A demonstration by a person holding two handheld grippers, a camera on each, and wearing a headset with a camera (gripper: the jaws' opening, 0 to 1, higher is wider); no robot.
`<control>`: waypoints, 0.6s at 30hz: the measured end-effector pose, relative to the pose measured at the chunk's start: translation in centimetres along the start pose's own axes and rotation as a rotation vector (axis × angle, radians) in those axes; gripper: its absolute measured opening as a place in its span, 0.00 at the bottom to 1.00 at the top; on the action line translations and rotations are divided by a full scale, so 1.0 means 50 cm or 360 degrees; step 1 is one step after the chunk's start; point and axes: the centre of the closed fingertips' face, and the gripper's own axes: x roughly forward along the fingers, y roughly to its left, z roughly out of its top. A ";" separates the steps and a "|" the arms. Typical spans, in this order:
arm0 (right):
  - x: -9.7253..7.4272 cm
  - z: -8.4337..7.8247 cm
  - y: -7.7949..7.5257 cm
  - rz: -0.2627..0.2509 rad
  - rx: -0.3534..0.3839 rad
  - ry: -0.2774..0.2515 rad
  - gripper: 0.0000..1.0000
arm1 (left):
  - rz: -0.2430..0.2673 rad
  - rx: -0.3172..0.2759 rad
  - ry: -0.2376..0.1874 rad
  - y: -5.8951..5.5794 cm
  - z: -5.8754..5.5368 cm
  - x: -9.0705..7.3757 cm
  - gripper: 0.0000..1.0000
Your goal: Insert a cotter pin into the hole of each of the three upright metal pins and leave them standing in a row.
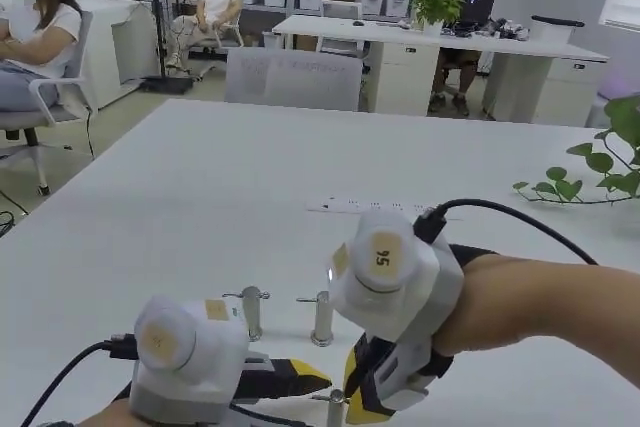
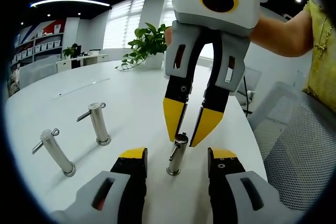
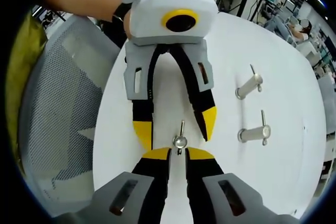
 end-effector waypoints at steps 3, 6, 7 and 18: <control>-0.001 0.000 0.000 -0.0002 0.0001 -0.0007 0.13 | 0.0019 -0.0001 0.0015 0.002 -0.002 -0.003 0.53; -0.002 -0.001 0.000 -0.0005 0.0004 -0.0017 0.13 | 0.0038 -0.0016 0.0021 0.004 -0.002 -0.008 0.58; -0.002 -0.001 0.000 -0.0003 0.0008 -0.0019 0.14 | 0.0047 -0.0023 0.0013 0.005 0.001 -0.010 0.62; -0.007 0.002 0.002 -0.0016 0.0019 -0.0063 0.15 | 0.0185 -0.0097 0.0008 0.029 0.003 -0.045 0.82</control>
